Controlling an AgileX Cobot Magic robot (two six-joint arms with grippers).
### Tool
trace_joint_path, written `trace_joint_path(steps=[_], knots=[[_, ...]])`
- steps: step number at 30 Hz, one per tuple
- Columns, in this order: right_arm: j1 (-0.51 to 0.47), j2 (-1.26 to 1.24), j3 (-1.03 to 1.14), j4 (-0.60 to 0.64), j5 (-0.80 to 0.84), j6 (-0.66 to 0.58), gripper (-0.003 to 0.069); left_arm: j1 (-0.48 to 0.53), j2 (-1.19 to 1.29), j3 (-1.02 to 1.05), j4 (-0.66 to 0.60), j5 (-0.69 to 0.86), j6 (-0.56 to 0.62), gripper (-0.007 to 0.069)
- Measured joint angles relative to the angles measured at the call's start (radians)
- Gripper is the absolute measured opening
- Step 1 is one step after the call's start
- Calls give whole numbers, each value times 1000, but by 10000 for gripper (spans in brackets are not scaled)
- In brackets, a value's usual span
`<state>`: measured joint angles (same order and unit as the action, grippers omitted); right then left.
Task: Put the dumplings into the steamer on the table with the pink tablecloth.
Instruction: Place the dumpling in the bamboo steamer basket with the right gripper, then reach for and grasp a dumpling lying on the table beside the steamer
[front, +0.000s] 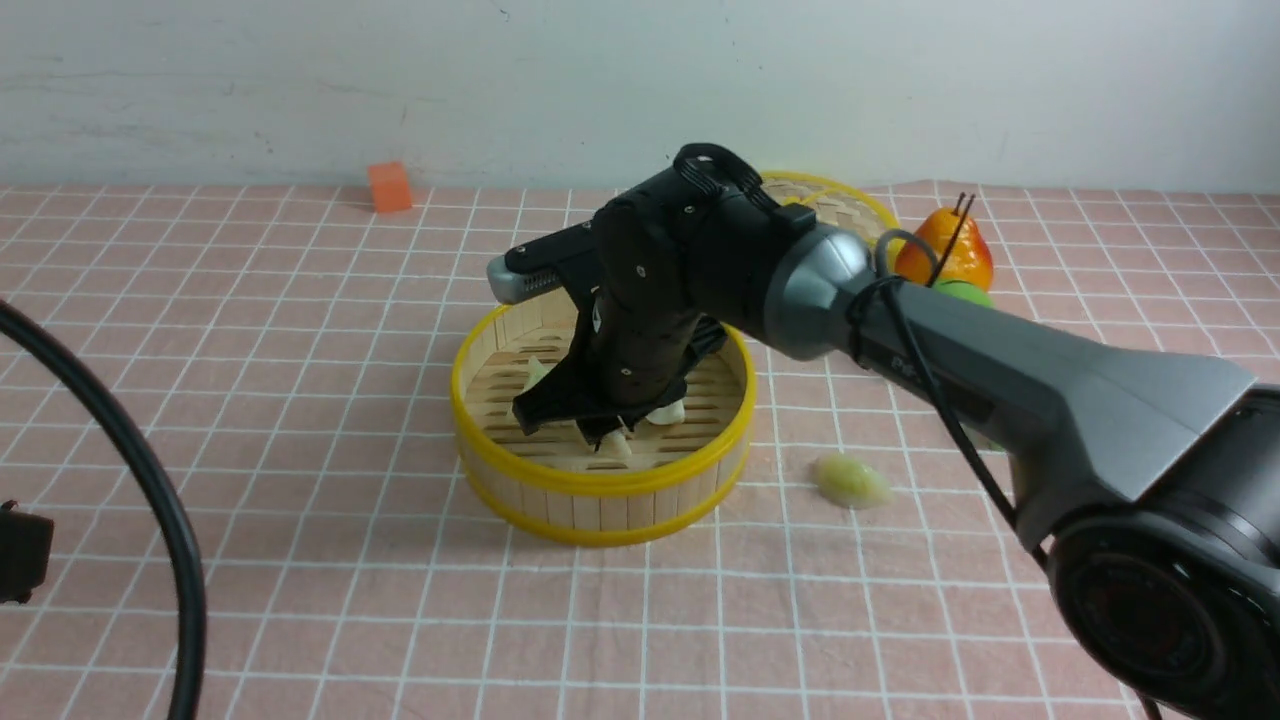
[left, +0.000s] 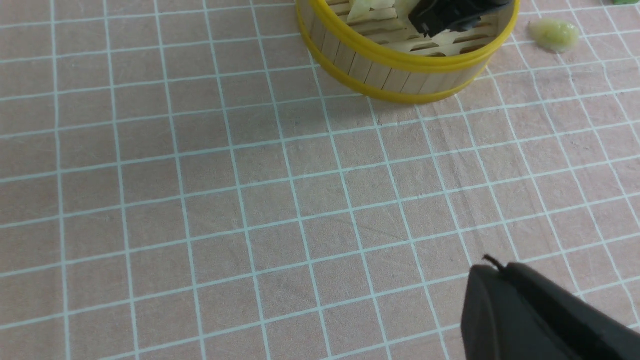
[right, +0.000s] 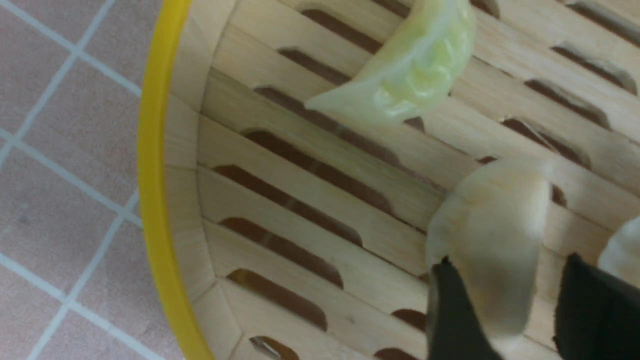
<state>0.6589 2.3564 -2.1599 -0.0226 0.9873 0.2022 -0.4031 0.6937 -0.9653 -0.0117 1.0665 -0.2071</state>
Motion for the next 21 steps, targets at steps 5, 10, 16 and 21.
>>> trace_joint_path(steps=[5,10,16,21], knots=[[-9,-16,-20,23,102,-14,471,0,0,0,0,0,0,-10],[-9,-129,-22,23,239,-163,536,0,0,0,0,1,0,-5],[-51,-273,58,8,247,-254,528,0,0,0,2,1,0,-3],[-126,-319,215,6,253,-329,515,0,0,0,3,1,0,0]])
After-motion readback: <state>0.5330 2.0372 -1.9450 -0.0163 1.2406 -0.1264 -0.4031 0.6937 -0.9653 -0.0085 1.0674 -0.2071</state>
